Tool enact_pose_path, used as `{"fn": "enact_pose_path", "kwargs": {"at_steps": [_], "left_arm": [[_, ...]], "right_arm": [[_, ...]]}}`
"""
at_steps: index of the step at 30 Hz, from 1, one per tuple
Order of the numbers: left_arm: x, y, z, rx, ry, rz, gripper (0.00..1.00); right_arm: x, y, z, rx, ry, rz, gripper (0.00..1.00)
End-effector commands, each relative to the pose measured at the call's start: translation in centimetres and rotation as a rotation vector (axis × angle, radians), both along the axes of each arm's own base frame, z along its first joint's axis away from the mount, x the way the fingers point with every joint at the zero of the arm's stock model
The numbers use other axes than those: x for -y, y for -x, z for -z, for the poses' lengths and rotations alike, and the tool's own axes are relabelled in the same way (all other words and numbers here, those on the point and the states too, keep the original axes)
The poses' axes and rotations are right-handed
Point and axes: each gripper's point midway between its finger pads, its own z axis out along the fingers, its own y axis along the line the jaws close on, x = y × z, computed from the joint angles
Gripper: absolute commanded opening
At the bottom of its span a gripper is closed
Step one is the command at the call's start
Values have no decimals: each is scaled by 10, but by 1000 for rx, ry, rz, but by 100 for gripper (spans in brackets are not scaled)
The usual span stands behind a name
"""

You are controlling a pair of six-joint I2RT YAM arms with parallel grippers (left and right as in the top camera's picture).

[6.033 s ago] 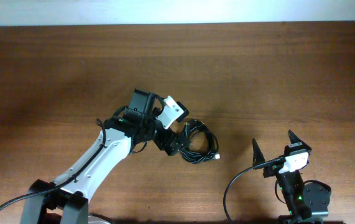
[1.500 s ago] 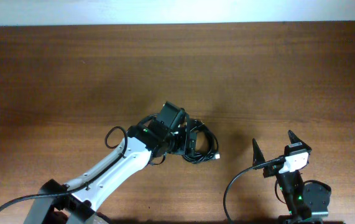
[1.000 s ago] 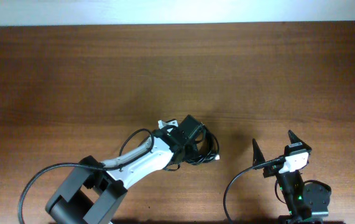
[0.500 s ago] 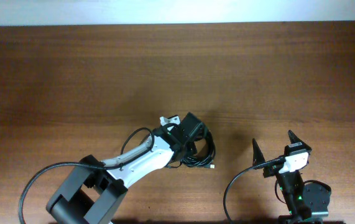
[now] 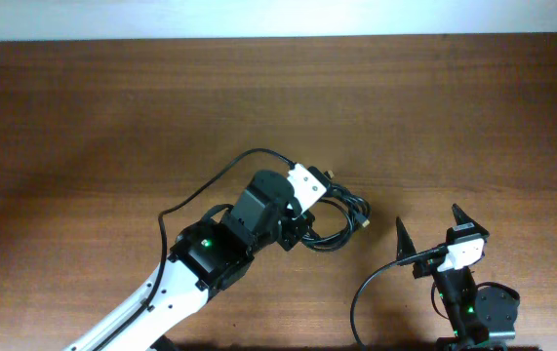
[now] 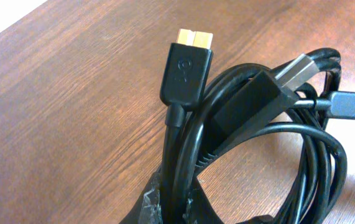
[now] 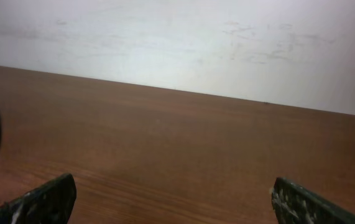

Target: Untangle cables

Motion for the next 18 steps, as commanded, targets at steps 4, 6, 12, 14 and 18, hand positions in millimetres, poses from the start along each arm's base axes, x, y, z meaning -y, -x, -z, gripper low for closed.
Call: {"fn": "enact_pose_path", "kwargs": {"at_steps": [4, 6, 12, 14, 18], "left_arm": [[7, 4, -3, -3, 19, 49, 0], [1, -1, -3, -25, 43, -38, 0], [-83, -37, 14, -74, 196, -880, 0], [-85, -35, 21, -122, 249, -956, 0], [-69, -30, 25, -205, 299, -910, 0]], "right_arm": [[3, 0, 2, -4, 0, 16, 99], [3, -1, 0, 6, 0, 16, 99], [-22, 7, -5, -103, -401, -112, 99], [-31, 15, -20, -130, -447, -167, 99], [-27, 40, -51, -251, -457, -113, 99]]}}
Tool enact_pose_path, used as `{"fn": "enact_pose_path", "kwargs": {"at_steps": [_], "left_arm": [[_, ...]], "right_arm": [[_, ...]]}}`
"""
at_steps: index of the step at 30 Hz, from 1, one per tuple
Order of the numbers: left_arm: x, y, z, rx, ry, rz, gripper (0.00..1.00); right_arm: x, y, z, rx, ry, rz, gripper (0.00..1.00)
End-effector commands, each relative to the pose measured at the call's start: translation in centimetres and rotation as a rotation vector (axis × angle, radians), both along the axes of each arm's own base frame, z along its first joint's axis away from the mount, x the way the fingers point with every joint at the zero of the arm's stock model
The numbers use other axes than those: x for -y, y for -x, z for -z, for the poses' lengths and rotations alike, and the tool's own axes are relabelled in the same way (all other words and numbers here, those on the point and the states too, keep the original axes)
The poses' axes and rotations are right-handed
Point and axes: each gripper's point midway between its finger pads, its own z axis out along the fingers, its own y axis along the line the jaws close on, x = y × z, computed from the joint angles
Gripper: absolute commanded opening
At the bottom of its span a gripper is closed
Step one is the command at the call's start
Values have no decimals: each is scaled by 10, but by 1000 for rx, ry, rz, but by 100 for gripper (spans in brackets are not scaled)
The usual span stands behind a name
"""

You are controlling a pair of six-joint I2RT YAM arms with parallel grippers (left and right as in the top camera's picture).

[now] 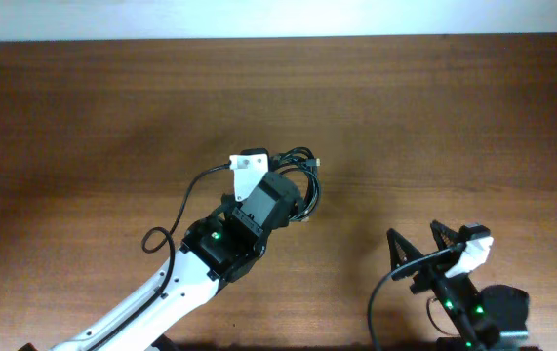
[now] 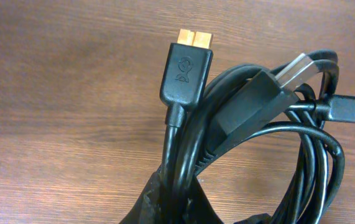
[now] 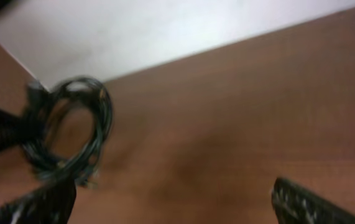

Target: Untangle cables

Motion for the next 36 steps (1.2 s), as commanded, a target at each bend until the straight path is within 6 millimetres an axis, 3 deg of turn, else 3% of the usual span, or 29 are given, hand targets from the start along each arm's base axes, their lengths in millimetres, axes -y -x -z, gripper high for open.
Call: {"fn": "enact_pose_path", "kwargs": {"at_steps": [1, 3, 5, 7, 9, 13, 15, 17, 18, 20, 21, 23, 25, 27, 30, 33, 36], "left_arm": [[4, -1, -3, -3, 90, -56, 0], [4, -1, -3, -8, 137, -103, 0], [4, -1, -3, -14, 175, -140, 4], [4, -1, -3, -15, 182, -147, 1], [3, 0, -3, -16, 180, -147, 0], [13, 14, -22, -48, 310, -81, 0], [-8, 12, -32, -13, 298, -138, 0], [-27, 8, -28, -29, 302, -219, 0], [-32, 7, -26, -37, 314, -249, 0], [-37, 6, -24, -47, 339, -292, 0], [-37, 6, -24, -50, 355, -307, 0], [-36, 6, -24, -58, 413, -357, 0], [-26, 9, -24, -107, 555, -425, 0], [-12, 15, -20, -189, 662, -453, 0], [7, 25, -19, -258, 704, -394, 0], [39, 22, -41, -206, 786, -285, 0], [50, 14, -59, -153, 849, -242, 0]], "right_arm": [[2, 16, -49, -4, -30, 13, 99], [2, 16, -58, -87, -28, 16, 99], [-3, 14, -53, -241, -45, -7, 99], [-24, 10, -63, -360, -96, -133, 99], [-66, 20, -83, -439, -229, -427, 99], [-91, 25, -72, -664, -425, -616, 99], [-94, 19, -53, -769, -440, -605, 92], [-88, 5, -20, -864, -351, -430, 90], [-85, -2, -14, -864, -318, -374, 89], [-93, -28, -26, -693, -223, -361, 89], [-102, -35, -33, -644, -219, -375, 89], [-118, -37, -27, -681, -226, -342, 89], [-128, -40, -27, -688, -245, -347, 89], [-122, -48, -23, -701, -269, -269, 89], [-125, -48, -20, -685, -229, -244, 89], [-128, -51, -12, -639, -127, -194, 89], [-130, -52, -12, -611, -92, -205, 88]]}}
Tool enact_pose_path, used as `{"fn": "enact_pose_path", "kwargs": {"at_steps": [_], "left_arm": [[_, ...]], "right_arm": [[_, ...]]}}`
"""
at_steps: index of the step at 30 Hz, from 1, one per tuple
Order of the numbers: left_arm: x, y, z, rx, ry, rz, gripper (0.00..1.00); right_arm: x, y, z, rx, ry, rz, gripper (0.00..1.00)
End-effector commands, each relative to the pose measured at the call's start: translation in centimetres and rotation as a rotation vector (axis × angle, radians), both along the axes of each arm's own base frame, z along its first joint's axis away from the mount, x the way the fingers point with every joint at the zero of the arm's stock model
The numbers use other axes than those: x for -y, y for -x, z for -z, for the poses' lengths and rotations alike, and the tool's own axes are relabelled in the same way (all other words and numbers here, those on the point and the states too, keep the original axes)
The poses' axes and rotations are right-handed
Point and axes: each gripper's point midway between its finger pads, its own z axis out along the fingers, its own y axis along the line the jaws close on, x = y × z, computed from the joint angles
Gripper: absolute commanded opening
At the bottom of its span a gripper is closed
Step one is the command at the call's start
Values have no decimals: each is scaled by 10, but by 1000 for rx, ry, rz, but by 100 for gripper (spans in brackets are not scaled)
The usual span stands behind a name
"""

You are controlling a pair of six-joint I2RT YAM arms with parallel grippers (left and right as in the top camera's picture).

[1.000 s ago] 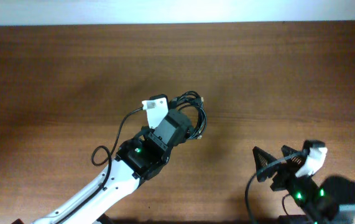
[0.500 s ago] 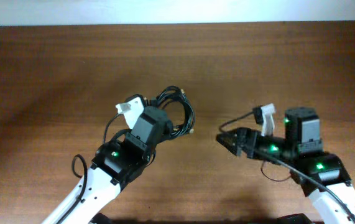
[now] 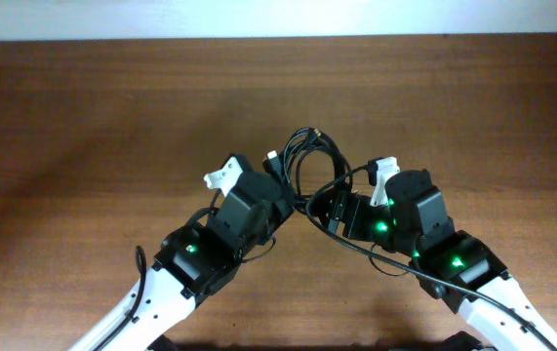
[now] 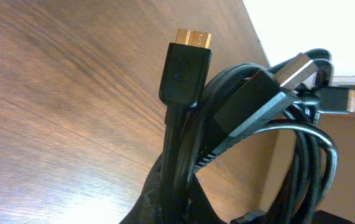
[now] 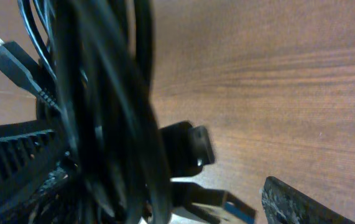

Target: Untangle cables

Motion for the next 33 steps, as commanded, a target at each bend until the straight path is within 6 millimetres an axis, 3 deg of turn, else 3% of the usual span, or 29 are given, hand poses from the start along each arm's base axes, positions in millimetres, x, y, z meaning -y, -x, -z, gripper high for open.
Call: {"fn": "enact_pose_path", "kwargs": {"at_steps": [1, 3, 9, 17, 20, 23, 26, 33], "left_arm": [[7, -5, -17, 44, 54, 1, 0], [-1, -10, -17, 63, 28, -43, 0], [3, -14, -25, 91, 62, -42, 0], [-25, -32, -24, 70, 90, -152, 0], [-19, -30, -25, 46, 129, -105, 0], [-21, -24, -16, 5, 106, -99, 0], [-2, -16, -22, -14, 174, -5, 0], [21, 1, -28, -58, 251, 132, 0]], "right_arm": [[6, -7, -1, 40, 50, 31, 88], [15, -9, 5, 32, 93, 68, 87], [45, -12, 21, 10, 229, 181, 87], [39, -13, 17, 21, 200, 163, 87], [35, -12, 16, 21, 185, 149, 87], [15, -12, 2, 82, 120, 37, 87], [15, -12, 2, 81, 122, 37, 87], [18, -18, 21, 39, 174, 59, 87]]}}
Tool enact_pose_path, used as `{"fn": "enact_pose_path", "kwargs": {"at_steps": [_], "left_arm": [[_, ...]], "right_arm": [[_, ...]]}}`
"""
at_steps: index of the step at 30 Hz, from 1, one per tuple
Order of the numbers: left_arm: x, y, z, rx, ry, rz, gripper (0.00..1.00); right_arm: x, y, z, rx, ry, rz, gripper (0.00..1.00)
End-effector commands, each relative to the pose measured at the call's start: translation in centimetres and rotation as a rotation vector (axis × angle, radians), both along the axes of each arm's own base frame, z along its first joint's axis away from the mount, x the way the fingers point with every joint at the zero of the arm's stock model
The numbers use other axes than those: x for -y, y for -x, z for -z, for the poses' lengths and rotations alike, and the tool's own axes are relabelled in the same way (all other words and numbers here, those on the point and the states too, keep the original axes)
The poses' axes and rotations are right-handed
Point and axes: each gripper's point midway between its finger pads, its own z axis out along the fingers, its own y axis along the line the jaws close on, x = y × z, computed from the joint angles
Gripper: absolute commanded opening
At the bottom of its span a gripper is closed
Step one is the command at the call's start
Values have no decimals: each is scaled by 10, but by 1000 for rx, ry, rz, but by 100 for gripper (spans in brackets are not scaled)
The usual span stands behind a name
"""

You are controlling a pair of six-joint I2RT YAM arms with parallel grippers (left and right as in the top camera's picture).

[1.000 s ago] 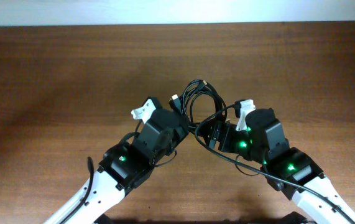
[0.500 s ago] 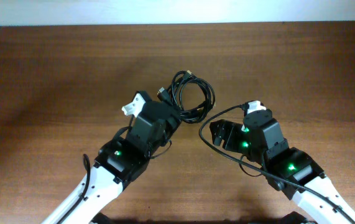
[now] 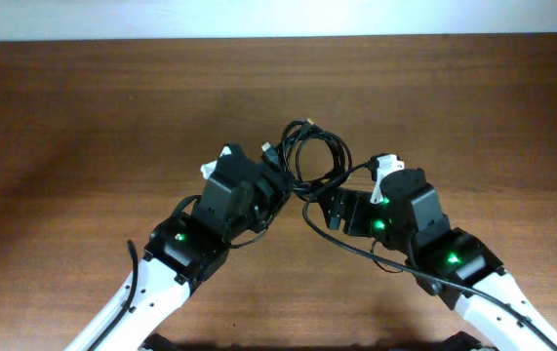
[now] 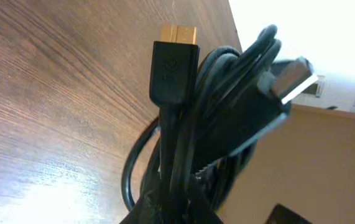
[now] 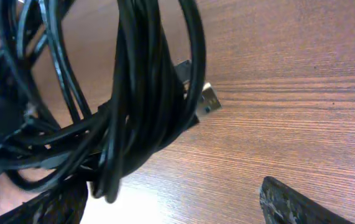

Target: Untangle cables

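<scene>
A tangled bundle of black cables (image 3: 315, 158) hangs above the middle of the wooden table. My left gripper (image 3: 276, 191) is shut on its lower part (image 4: 183, 186). A gold-tipped connector (image 4: 175, 32) sticks up from the bundle and a silver USB plug (image 4: 292, 78) points right. My right gripper (image 3: 330, 207) is open just right of the bundle. In the right wrist view the cable loops (image 5: 146, 93) hang close to the left finger (image 5: 40, 208), with a silver plug (image 5: 208, 102) facing the wide gap; the right finger (image 5: 295, 205) stands far off.
The brown wooden table (image 3: 83, 117) reaches a white wall at the back. Each arm's own black lead runs beside it, the right one (image 3: 356, 249) looping under the right gripper. Both arms meet at the table's middle.
My left gripper shifted slightly up and left with the bundle, and the loops have turned and spread wider. The right gripper stays open beside them, with the cables a little farther from its camera.
My left gripper held the bundle right of centre while the right gripper stood open at the front right edge. The left then had the bundle farther back near the middle. Later the right gripper was open beside the bundle, and both remain there now.
</scene>
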Motion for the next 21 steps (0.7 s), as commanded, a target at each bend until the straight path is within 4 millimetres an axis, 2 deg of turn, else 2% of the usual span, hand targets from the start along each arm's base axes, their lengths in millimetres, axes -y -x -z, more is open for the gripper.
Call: {"fn": "enact_pose_path", "kwargs": {"at_steps": [1, 7, 10, 12, 15, 17, 19, 21], "left_arm": [[21, 18, -18, -6, 91, 126, 0], [41, 42, -25, -62, 179, 284, 0], [41, 44, -26, -55, 179, 297, 0], [39, 43, -29, -42, 178, 301, 0], [23, 40, -51, 58, 178, 292, 0], [13, 38, -62, 100, 186, 275, 0], [-4, 32, -69, 145, 167, 243, 0], [-14, 29, -62, 130, 139, 221, 0]], "right_arm": [[4, -5, 13, -21, 37, 21, 87], [24, -7, 24, -35, 120, 106, 87], [30, -7, 27, -39, 148, 129, 86], [48, -7, 34, -83, 176, 200, 86], [91, 0, 51, -219, 186, 357, 85], [103, 3, 55, -249, 197, 390, 85], [105, 5, 57, -261, 200, 398, 85], [105, 5, 57, -262, 199, 402, 84]]}}
